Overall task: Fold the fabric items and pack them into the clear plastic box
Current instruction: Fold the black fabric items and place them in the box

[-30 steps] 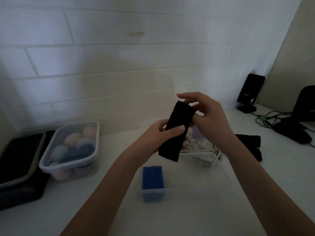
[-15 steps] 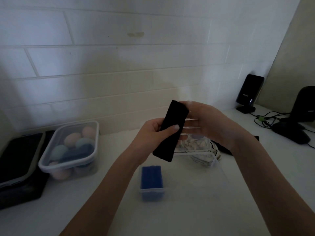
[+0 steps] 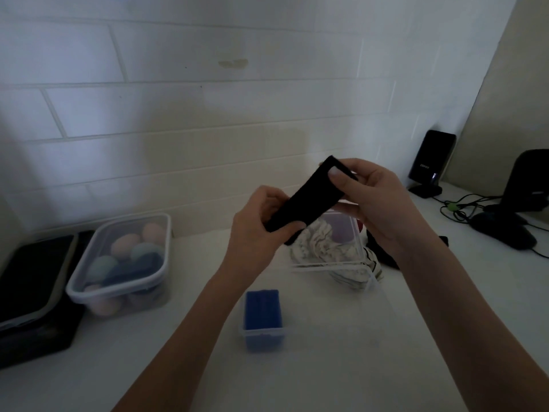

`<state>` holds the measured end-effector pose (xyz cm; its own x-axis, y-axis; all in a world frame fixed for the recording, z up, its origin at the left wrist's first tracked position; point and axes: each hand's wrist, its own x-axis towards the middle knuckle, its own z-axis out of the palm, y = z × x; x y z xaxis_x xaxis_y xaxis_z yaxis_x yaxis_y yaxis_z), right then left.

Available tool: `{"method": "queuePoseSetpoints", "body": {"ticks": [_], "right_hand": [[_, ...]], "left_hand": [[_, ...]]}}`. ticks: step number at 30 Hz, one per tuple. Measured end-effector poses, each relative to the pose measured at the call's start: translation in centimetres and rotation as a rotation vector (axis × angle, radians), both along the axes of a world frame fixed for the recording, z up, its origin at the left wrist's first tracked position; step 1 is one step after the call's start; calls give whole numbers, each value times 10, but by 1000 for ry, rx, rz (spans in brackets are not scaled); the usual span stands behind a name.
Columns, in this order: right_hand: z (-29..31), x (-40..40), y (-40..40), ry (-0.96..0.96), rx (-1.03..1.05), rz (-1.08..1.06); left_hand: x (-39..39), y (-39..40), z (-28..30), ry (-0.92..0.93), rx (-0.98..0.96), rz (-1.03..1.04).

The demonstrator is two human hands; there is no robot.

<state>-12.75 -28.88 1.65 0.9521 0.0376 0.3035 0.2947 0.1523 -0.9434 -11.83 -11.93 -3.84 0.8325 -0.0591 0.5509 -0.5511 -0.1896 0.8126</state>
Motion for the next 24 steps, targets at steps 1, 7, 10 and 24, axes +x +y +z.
{"method": "queuePoseSetpoints", "body": {"ticks": [1, 7, 10, 24], "right_hand": [[2, -2, 0, -24, 2, 15], [7, -14, 13, -212, -217, 155], [5, -19, 20, -322, -464, 137], [-6, -15, 29, -481, -783, 109]], "left_hand": [[1, 1, 0, -116, 33, 92], [6, 7, -3, -89, 111, 266], [0, 3, 5, 291, -187, -24], [6, 11, 3, 456, -492, -313]]}}
